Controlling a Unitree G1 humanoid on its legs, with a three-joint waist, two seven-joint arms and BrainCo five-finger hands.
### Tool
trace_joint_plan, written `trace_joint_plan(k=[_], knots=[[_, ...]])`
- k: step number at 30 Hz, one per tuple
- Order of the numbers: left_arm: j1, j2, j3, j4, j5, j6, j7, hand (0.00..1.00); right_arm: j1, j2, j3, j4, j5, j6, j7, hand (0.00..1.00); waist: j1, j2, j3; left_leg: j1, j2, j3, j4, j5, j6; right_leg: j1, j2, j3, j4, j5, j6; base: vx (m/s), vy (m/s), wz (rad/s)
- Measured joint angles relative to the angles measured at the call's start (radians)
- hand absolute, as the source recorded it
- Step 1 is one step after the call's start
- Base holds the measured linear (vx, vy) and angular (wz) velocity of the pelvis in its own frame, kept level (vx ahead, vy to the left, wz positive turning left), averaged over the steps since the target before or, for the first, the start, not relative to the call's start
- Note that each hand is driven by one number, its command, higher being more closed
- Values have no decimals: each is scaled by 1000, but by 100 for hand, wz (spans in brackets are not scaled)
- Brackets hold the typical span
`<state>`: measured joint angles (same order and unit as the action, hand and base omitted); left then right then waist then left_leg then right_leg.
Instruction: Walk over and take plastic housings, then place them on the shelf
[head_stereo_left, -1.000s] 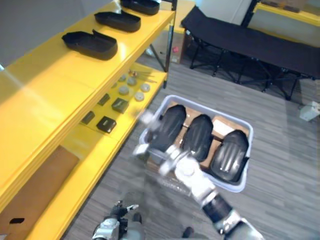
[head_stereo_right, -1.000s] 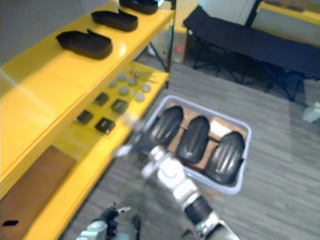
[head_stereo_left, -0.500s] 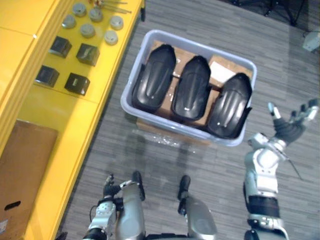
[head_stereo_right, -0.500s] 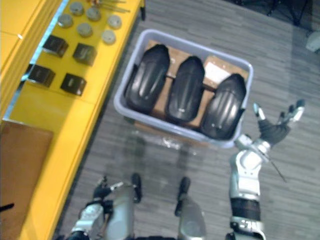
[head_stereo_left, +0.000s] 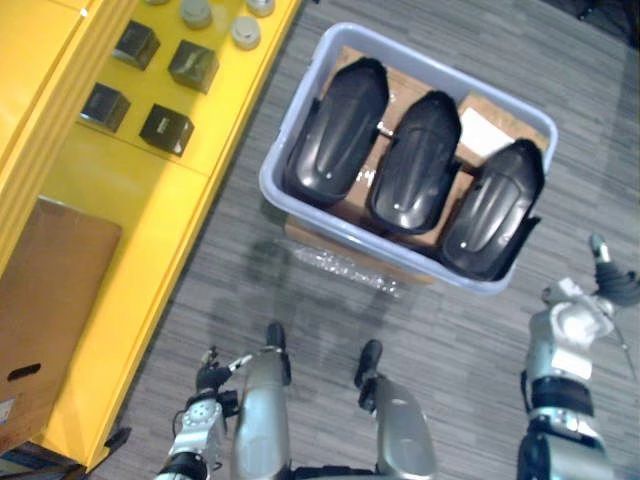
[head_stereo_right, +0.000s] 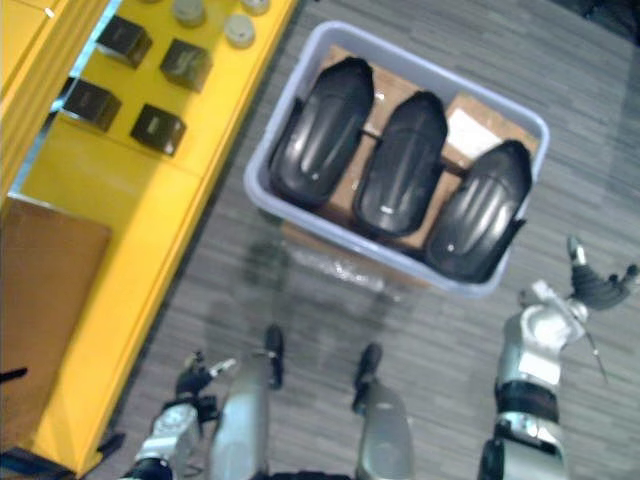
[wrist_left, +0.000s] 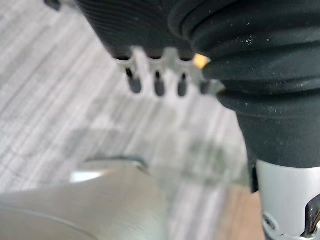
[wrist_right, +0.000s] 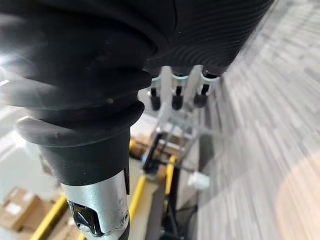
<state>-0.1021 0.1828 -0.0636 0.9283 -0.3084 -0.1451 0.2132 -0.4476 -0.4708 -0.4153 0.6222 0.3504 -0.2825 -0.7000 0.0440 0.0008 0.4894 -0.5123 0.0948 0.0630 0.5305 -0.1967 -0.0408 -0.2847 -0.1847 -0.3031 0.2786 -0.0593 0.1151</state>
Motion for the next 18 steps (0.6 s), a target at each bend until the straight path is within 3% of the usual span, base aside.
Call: trace_joint_plan(k=[5, 9, 15, 18], knots=[[1, -11, -39, 18, -15, 11, -5, 0, -106, -129, 0, 125, 37, 37, 13, 0, 22, 58, 29, -18, -18, -5, 2, 11, 17, -29, -26, -1, 43, -14, 11, -34, 29, 9], [11, -35, -50, 37, -60, 23, -31, 0, -192, -242, 12, 230, 68, 125, 74, 0, 26, 109, 31, -32, -40, -6, -1, 20, 31, -54, -53, -2, 77, -22, 19, -27, 39, 10], [34, -43, -68, 39, -126, 65, -64, 0, -270, -312, 75, 361, 69, 245, 156, 0, 30, 148, 37, -34, -74, -1, -17, 39, 41, -82, -96, -1, 124, -39, 33, -2, 30, 9], [39, -52, -67, 39, -127, 83, -78, 0, -278, -341, 87, 375, 68, 271, 175, 0, 37, 165, 34, -34, -86, 0, -20, 43, 46, -91, -114, -1, 149, -52, 37, -5, 8, 10]])
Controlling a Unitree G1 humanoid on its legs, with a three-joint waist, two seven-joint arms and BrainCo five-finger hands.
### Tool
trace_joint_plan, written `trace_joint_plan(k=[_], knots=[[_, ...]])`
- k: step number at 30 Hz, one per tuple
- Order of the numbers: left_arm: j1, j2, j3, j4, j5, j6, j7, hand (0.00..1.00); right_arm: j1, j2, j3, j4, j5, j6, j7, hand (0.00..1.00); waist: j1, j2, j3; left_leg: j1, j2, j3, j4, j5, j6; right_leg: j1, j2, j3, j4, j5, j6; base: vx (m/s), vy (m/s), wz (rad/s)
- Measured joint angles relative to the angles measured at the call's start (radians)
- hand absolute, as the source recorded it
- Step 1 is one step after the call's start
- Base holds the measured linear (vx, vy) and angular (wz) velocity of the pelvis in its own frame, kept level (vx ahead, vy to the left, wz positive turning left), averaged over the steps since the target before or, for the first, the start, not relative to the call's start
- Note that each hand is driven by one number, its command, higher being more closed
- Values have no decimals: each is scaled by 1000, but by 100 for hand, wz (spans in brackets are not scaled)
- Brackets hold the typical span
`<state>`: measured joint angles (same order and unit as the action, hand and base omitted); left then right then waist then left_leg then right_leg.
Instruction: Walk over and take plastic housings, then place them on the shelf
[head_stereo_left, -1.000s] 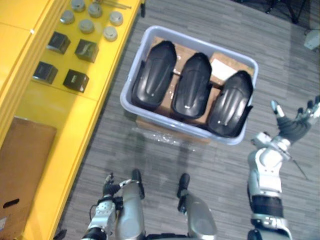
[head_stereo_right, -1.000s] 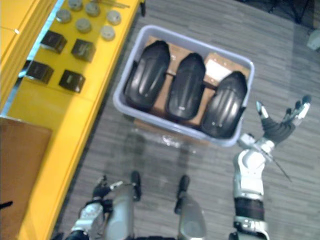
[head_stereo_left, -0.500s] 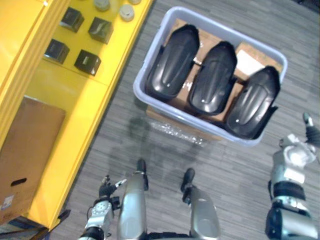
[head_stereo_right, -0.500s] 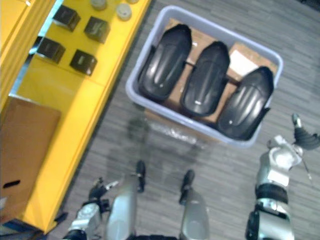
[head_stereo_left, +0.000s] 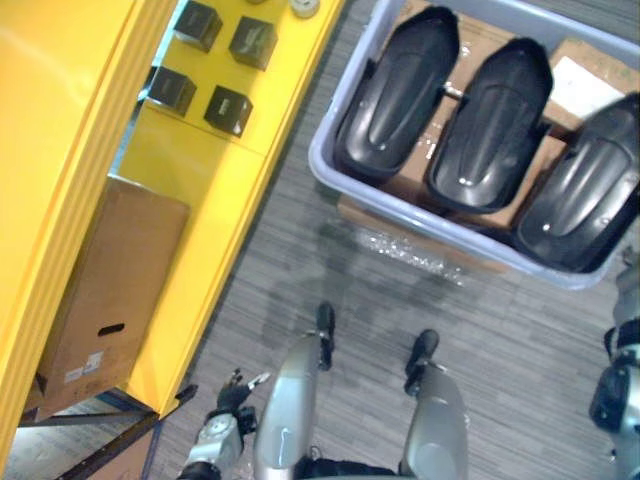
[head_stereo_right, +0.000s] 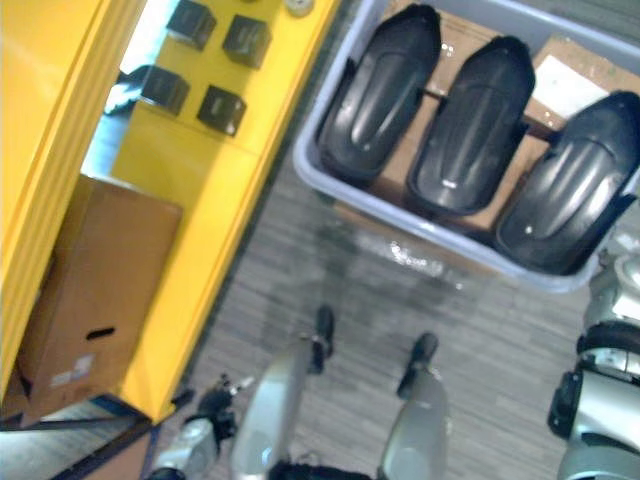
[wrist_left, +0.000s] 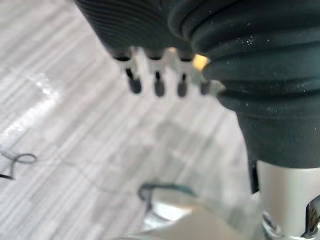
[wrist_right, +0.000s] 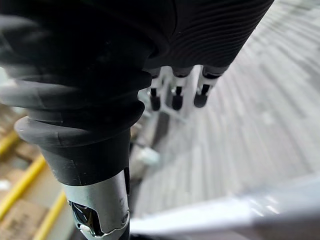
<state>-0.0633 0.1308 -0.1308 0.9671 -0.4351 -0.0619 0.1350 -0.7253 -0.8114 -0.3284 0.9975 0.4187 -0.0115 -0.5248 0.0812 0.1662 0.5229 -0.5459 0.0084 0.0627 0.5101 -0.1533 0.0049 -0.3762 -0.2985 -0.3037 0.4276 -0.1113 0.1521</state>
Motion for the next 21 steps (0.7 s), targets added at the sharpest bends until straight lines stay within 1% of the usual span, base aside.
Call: trace_joint_plan(k=[2, 3, 5, 10, 12, 14, 15, 16, 18, 19, 20, 21], knots=[[5, -3, 1, 0, -5, 6, -8, 0, -23, -24, 35, 1, -1, 33, 27, 0, 0, 7, 0, 0, -10, 1, -14, 13, 1, -12, -12, 0, 16, -5, -1, -19, -5, 8], [6, -3, 1, 0, -9, 7, -11, 0, -30, -25, 37, 1, -1, 39, 32, 0, 0, 7, 0, 0, -11, 1, -18, 15, 0, -14, -13, 0, 18, -5, -2, -21, -25, 6], [10, -3, 1, 0, -28, 6, -30, 0, -42, -31, 63, 3, -3, 52, 72, 0, 2, 7, 0, 0, -13, -1, -27, 23, -1, -21, -16, 0, 28, -8, -5, -14, -28, 4], [13, -8, 1, 0, -28, 3, -34, 0, -48, -42, 116, 4, -51, 53, 117, 0, 4, 13, -4, -2, -23, -7, -28, 29, 0, -26, -30, -7, 50, -18, -4, -11, -12, 8], [13, -13, 1, 0, -28, -1, -37, 0, -58, -46, 118, 6, -52, 57, 124, 0, 4, 24, -11, -18, -26, -21, -23, 31, 1, -28, -31, -25, 51, -19, -5, -10, 1, 16], [13, -14, 1, 0, -29, -2, -42, 0, -73, -46, 131, 19, -52, 67, 135, 0, 14, 24, -11, -19, -25, -22, -22, 32, 1, -29, -31, -26, 53, -20, -5, -3, 0, 4], [13, -15, 1, 0, -31, -2, -43, 0, -82, -47, 144, 25, -51, 87, 136, 100, 17, 24, -11, -20, -26, -24, -21, 32, 1, -29, -31, -27, 54, -20, -6, 0, 0, 0], [13, -15, 1, 0, -31, -2, -43, 0, -85, -47, 145, 25, -52, 97, 135, 100, 18, 24, -11, -22, -26, -24, -20, 32, 1, -29, -31, -28, 54, -20, -6, 2, -4, 3], [13, -15, 2, 0, -32, -2, -52, 0, -98, -57, 144, 29, -50, 148, 138, 100, 18, 24, -11, -29, -25, -27, -12, 32, 1, -31, -31, -31, 54, -20, -6, 7, 0, 3], [13, -14, 3, 0, -32, -2, -56, 0, -104, -63, 142, 33, -50, 162, 138, 100, 18, 24, -11, -30, -26, -28, -12, 32, 1, -31, -31, -32, 54, -20, -6, 6, 3, 3], [13, -14, 4, 0, -32, -2, -63, 0, -109, -78, 140, 43, -49, 188, 143, 100, 20, 24, -11, -31, -26, -28, -11, 32, 1, -30, -31, -33, 54, -20, -6, 0, 0, 0], [13, -14, 5, 0, -31, -2, -66, 0, -112, -83, 135, 59, -43, 219, 164, 100, 20, 24, -11, -31, -25, -29, -11, 32, 1, -29, -30, -35, 54, -20, -6, 0, 0, 0]])
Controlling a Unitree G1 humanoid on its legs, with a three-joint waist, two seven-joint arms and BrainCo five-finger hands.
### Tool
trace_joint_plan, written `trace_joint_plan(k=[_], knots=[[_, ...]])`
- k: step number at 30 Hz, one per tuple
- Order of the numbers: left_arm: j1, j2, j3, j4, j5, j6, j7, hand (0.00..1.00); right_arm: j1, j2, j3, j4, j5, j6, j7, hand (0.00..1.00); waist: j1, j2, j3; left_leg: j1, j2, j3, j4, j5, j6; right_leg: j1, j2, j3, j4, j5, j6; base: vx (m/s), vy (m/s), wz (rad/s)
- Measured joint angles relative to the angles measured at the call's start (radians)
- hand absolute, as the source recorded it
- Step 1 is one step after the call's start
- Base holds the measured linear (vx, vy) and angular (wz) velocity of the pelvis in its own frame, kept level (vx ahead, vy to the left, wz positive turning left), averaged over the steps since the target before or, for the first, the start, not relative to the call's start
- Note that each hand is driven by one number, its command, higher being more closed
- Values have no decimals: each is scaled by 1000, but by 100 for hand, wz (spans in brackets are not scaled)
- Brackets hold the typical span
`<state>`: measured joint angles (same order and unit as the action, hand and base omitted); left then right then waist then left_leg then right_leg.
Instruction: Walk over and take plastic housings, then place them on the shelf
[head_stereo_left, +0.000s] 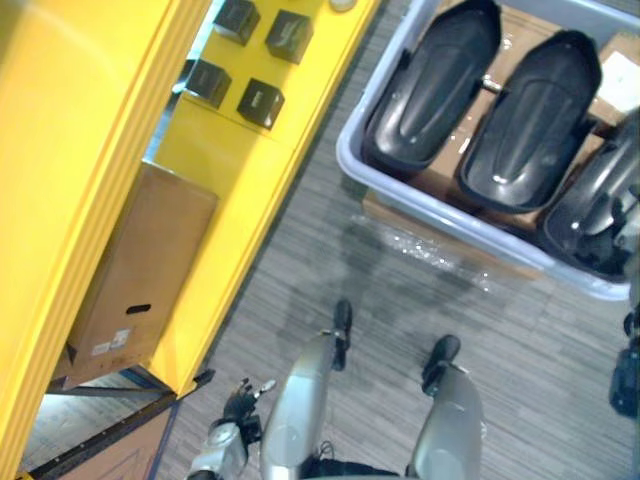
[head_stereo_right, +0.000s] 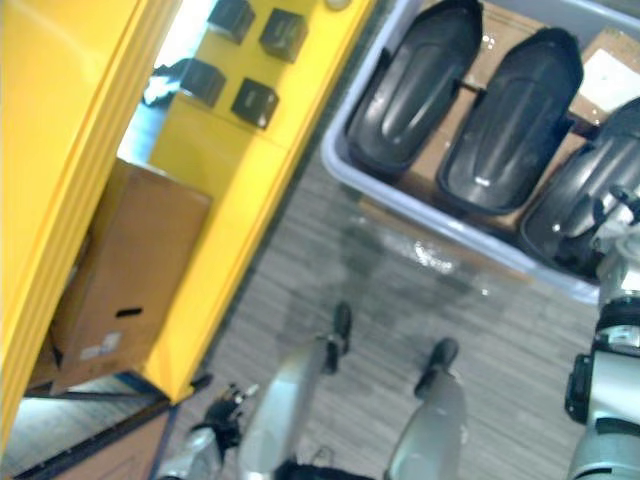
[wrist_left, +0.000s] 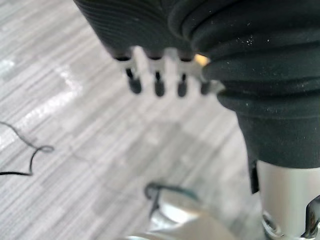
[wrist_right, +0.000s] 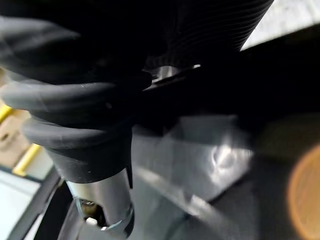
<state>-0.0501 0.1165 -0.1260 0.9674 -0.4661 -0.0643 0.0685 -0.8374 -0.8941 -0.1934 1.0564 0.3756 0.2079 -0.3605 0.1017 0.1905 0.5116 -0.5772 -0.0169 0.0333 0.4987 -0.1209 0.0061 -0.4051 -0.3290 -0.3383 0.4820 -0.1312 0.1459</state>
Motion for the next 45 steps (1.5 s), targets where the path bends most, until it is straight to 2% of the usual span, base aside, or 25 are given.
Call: trace_joint_plan(k=[4, 11, 16, 22, 30, 36, 37, 38, 39, 43, 45], knots=[[0, -1, 3, 0, -1, -8, -4, 0, 2, 12, -33, 31, 4, 47, 13, 100, -1, 0, 0, 2, 2, -1, 0, 0, 0, 3, 1, -2, 3, 0, 0, 0, 0, 0], [0, -4, 2, -3, -8, -36, -4, 0, 5, 20, -43, 54, -2, 89, -13, 100, 2, 2, -3, 18, 4, 1, -14, 9, -5, 9, 1, -2, 6, -2, -3, 0, 0, 0], [0, -6, -6, -9, -8, -45, -3, 0, 12, 41, -54, 63, -46, 123, -32, 100, 4, 5, -33, 20, 4, -1, -40, 26, -10, 9, 2, -13, 2, -3, -5, 3, -26, 5], [0, -19, -19, -55, -8, -60, 5, 0, 53, 74, -61, 73, -119, 115, -56, 100, 20, 2, -75, 36, 9, -3, -49, 34, -14, 27, 9, -19, -8, -3, -8, 10, -9, 2], [3, -19, -29, -117, -91, -83, 10, 0, 78, 133, -59, 86, -232, 45, -108, 100, 21, -21, -80, 67, 37, -13, -52, 34, -16, 91, 36, -48, -45, 8, -19, -6, -1, 3], [21, 8, 21, -266, -166, -146, 38, 0, 130, 146, -59, -46, -318, -34, -185, 100, 11, -89, -82, 141, 62, 2, -79, 31, -21, 179, 70, -55, -119, 31, -24, 15, -5, -5], [46, 25, 44, -363, -185, -153, 46, 0, 150, 146, -59, -101, -337, -36, -202, 100, -3, -117, -79, 168, 63, 1, -93, 31, -23, 210, 73, -62, -138, 33, -25, 35, 2, 1], [57, 35, 49, -404, -196, -155, 47, 0, 164, 146, -60, -132, -345, -36, -211, 100, -7, -128, -80, 178, 63, 1, -99, 31, -24, 221, 77, -63, -148, 34, -24, 52, -8, -2], [80, 44, 79, -496, -206, -155, 50, 0, 199, 146, -61, -201, -361, -36, -229, 100, -13, -150, -76, 206, 65, 5, -116, 31, -26, 250, 87, -63, -173, 42, -25, 52, -29, -5], [130, 54, 163, -774, -243, -152, 91, 0, 329, 159, -101, -422, -441, -31, -254, 100, -28, -206, -89, 293, 62, 18, -179, 35, -34, 339, 102, -64, -260, 64, -19, 76, -36, -6], [140, 57, 193, -933, -241, -149, 106, 0, 406, 209, -154, -574, -510, -32, -274, 100, -37, -234, -124, 329, 54, 25, -220, 36, -40, 376, 102, -69, -296, 69, -15, 105, -27, -4]])
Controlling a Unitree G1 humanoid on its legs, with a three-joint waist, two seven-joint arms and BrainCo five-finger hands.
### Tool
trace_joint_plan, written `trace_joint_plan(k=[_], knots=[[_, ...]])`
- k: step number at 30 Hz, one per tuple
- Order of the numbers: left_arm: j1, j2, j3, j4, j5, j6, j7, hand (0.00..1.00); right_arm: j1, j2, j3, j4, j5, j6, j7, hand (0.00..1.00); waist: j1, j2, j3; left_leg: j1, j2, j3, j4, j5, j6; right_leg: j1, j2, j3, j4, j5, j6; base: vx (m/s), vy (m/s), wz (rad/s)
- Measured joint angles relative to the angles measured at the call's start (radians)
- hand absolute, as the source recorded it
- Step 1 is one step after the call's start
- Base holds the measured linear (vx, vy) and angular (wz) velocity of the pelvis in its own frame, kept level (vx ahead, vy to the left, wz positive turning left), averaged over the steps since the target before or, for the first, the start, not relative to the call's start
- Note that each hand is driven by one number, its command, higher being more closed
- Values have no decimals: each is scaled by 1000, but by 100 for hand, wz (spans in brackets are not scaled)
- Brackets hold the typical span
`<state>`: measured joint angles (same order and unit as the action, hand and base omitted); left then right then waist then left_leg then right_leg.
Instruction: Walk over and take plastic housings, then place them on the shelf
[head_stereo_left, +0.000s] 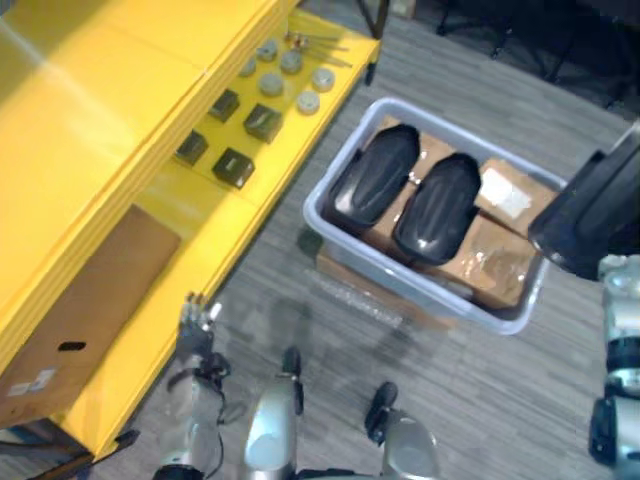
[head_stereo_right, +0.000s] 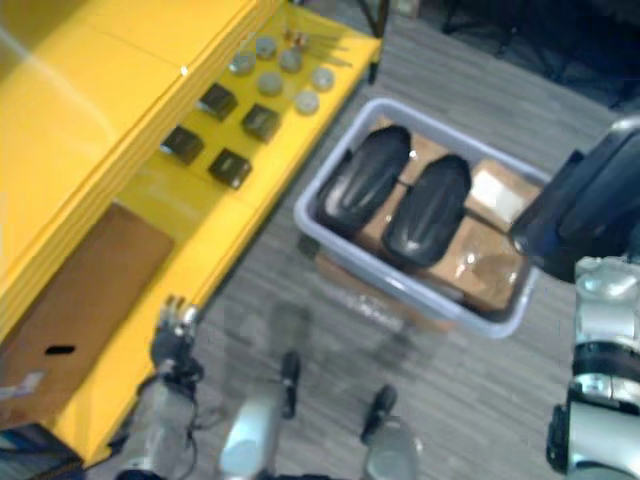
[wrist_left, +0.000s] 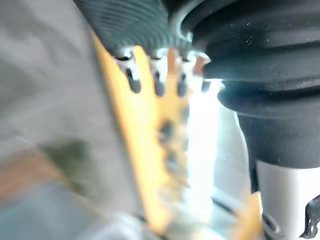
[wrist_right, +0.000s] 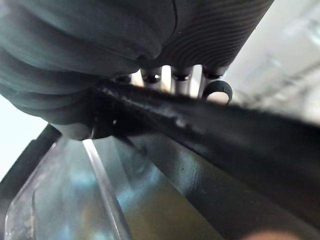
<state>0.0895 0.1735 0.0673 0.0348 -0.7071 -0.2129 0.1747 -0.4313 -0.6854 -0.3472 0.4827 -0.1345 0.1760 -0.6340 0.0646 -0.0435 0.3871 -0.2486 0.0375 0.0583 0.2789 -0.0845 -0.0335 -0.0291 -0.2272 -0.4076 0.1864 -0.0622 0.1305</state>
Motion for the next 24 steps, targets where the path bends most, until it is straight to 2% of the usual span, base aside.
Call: trace_joint_plan(k=[2, 4, 7, 9, 12, 15, 19, 20, 24], knots=[[-16, -2, -2, -91, 9, 2, -3, 0, 41, 36, -12, -100, -70, -1, -3, 100, -8, -14, -28, 28, -4, 6, -25, 0, -3, 27, 1, -3, -29, 7, 0, 146, -13, -3], [-36, -9, -17, -151, 33, 11, -37, 0, 52, 77, 0, -182, -130, -4, 0, 100, -19, -21, -68, 53, -5, 20, -45, 4, -8, 47, 1, -3, -58, 21, -2, 174, 10, -7], [-110, 14, -101, -170, 169, 60, -72, 0, 53, 117, 105, -273, -241, -46, 14, 100, -22, -23, -124, 120, -3, 69, -85, 6, -8, 96, 2, 3, -106, 46, 0, 130, 24, -22], [-184, 33, -177, -169, 220, 103, -92, 0, 51, 157, 196, -329, -308, -109, 31, 100, -20, -24, -166, 171, 3, 99, -138, 15, -14, 104, 6, 20, -113, 61, -2, 94, 12, -33], [-307, 55, -252, -107, 277, 156, -113, 0, 44, 191, 290, -366, -364, -185, 48, 100, -29, -23, -185, 242, 4, 120, -214, 42, -20, 126, 10, 32, -113, 75, -3, 51, 4, -23], [-362, 55, -287, -66, 282, 182, -116, 0, 31, 220, 333, -367, -389, -237, 50, 100, -44, -26, -205, 278, 4, 123, -264, 62, -21, 135, 14, 35, -113, 82, -3, 21, 24, -7], [-367, 51, -332, -42, 272, 220, -119, 0, 17, 251, 378, -403, -401, -316, 49, 100, -47, -25, -225, 303, 3, 146, -286, 68, -20, 136, 14, 56, -114, 86, 0, 10, 28, -15], [-367, 49, -344, -32, 270, 231, -119, 0, 17, 259, 387, -419, -416, -349, 48, 100, -48, -27, -228, 306, 3, 146, -287, 72, -21, 137, 14, 56, -114, 86, 1, 0, 0, 0], [-367, 35, -361, -11, 243, 239, -119, 0, 12, 268, 433, -438, -430, -396, 52, 100, -49, -24, -232, 318, 2, 144, -317, 98, -23, 139, 17, 55, -115, 86, 0, -47, -1, 1]])
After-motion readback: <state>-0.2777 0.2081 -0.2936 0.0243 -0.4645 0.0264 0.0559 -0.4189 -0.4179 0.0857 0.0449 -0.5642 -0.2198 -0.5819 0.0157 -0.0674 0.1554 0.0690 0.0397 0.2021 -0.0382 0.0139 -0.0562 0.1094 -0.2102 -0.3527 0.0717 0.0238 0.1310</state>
